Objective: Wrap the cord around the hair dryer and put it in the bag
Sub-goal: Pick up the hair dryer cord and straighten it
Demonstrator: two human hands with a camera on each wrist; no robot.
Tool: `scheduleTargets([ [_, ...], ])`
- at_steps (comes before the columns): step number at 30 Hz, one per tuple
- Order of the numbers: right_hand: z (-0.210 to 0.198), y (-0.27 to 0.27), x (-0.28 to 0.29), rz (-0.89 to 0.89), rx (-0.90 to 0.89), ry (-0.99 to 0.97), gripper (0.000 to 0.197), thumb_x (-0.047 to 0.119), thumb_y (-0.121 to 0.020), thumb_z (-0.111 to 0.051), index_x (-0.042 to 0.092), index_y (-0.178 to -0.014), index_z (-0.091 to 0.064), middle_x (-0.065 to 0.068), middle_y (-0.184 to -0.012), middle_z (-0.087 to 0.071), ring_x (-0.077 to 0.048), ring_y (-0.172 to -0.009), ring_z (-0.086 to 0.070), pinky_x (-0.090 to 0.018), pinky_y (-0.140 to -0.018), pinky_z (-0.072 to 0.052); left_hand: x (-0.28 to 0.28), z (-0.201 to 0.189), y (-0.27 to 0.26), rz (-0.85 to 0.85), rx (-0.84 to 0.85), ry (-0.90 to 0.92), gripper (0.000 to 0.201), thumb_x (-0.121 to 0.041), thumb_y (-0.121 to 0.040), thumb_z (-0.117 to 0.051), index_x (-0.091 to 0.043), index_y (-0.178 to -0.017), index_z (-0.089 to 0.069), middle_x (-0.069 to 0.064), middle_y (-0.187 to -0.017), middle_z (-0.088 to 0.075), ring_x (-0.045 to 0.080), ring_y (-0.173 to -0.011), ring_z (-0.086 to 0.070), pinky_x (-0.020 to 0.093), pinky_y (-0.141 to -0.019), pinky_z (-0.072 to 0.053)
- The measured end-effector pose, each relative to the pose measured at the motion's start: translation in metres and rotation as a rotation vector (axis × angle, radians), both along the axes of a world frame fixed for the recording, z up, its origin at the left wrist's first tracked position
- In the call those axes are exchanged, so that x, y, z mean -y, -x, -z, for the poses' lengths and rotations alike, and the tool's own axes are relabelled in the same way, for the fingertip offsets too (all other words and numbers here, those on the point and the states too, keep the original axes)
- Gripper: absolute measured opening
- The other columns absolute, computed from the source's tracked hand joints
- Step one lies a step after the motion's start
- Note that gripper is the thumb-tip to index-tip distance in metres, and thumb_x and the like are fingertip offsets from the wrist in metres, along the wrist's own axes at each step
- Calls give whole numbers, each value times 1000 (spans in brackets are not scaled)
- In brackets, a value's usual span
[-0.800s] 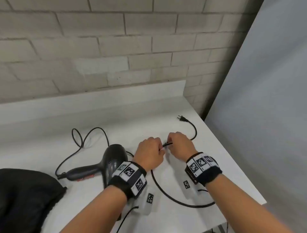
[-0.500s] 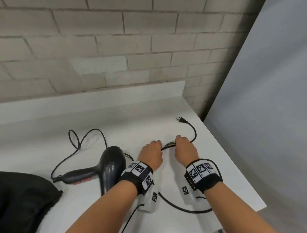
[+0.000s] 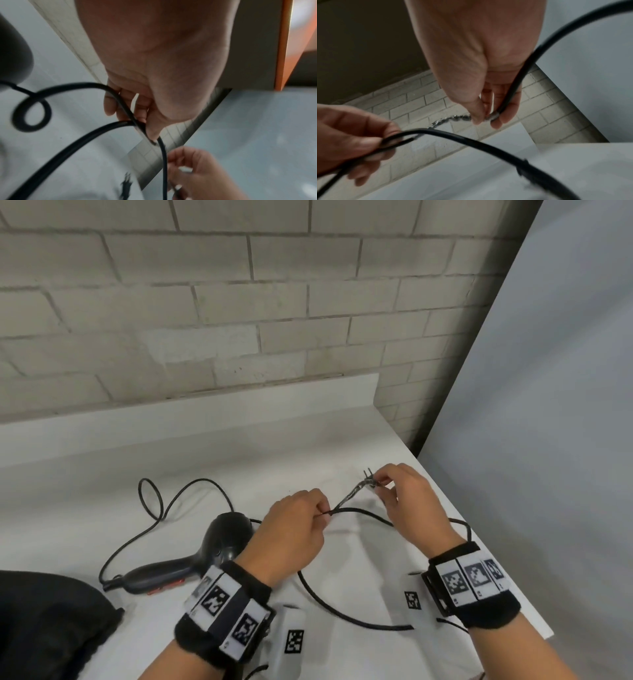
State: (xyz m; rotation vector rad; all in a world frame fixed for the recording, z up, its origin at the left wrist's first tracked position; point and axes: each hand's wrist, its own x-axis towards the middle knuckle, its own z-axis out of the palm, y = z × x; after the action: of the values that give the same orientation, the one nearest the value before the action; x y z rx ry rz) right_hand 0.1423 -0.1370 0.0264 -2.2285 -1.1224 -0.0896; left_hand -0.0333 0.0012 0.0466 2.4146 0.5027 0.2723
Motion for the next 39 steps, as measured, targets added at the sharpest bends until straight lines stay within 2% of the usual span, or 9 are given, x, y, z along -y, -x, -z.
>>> scheduleTargets([
  [4,-4,-11,9,-21,-65,-14,17,6,-91,-63,15,-105,-64,1,-99,-61,-14,-75,-63,-29,-75,-54,-12,-26,31,100,85,328,15,-20,-96,-61,-29,-84,-60,-13,-76,-58,1,-68,-50,16,-66,-40],
  [10,15,-19,19,-15,-220,90,17,9,-90,-66,19,-104,-64,3,-99,-63,-9,-67,-64,-8,-61,-41,-17,-53,58,168,425,910,28,-36,-81,-72,-12,-94,-66,3,-84,-64,15,-74,-55,20,-75,-48],
  [16,25,4,25,-46,-250,146,13,24,-94,-62,27,-106,-65,4,-110,-65,-8,-88,-59,-13,-75,-42,-13,-68,55,46,648,1096,21,-22,-90,-59,-7,-104,-59,3,-83,-57,14,-64,-47,24,-68,-46],
  [19,-9,28,27,-89,-611,-240,20,45,-93,-56,31,-93,-70,3,-103,-71,-21,-92,-68,-30,-80,-52,-11,-74,52,-53,671,1051,20,-20,-88,-59,-7,-103,-58,1,-81,-58,13,-61,-46,24,-65,-45],
  [22,-47,45,38,-542,-1175,-398,77,76,-83,-44,9,-112,-69,-22,-112,-68,-39,-98,-66,-44,-86,-52,-8,-79,46,-163,685,957,8,-16,-93,-62,-10,-97,-61,0,-79,-60,13,-60,-46,28,-66,-42],
  [25,-67,60,48,-965,-1508,-401,97,75,-85,-39,-10,-131,-48,-35,-119,-57,-47,-103,-60,-56,-89,-45,-9,-78,34,-279,700,918,12,-10,-97,-55,-13,-90,-63,-3,-77,-61,12,-59,-46,29,-66,-40],
  [29,-85,74,58,-907,-1264,-112,95,69,-72,-68,8,-141,-42,-25,-126,-60,-44,-101,-64,-52,-86,-47,-16,-71,14,-420,683,876,16,-9,-99,-56,-15,-87,-65,-6,-73,-64,10,-56,-51,24,-61,-45],
  [33,-86,97,65,-634,-792,191,79,49,-62,-87,54,-128,-44,16,-126,-59,-16,-93,-68,-39,-85,-55,-26,-68,-2,-491,700,901,11,-10,-100,-55,-11,-93,-64,-1,-80,-62,10,-54,-55,21,-56,-49],
  [39,-42,96,41,-283,-706,7,34,38,-79,-77,41,-108,-59,11,-102,-66,-8,-69,-61,-26,-71,-52,-31,-58,-23,-471,682,936,7,-9,-100,-56,-11,-97,-62,1,-82,-61,9,-59,-58,22,-63,-53],
])
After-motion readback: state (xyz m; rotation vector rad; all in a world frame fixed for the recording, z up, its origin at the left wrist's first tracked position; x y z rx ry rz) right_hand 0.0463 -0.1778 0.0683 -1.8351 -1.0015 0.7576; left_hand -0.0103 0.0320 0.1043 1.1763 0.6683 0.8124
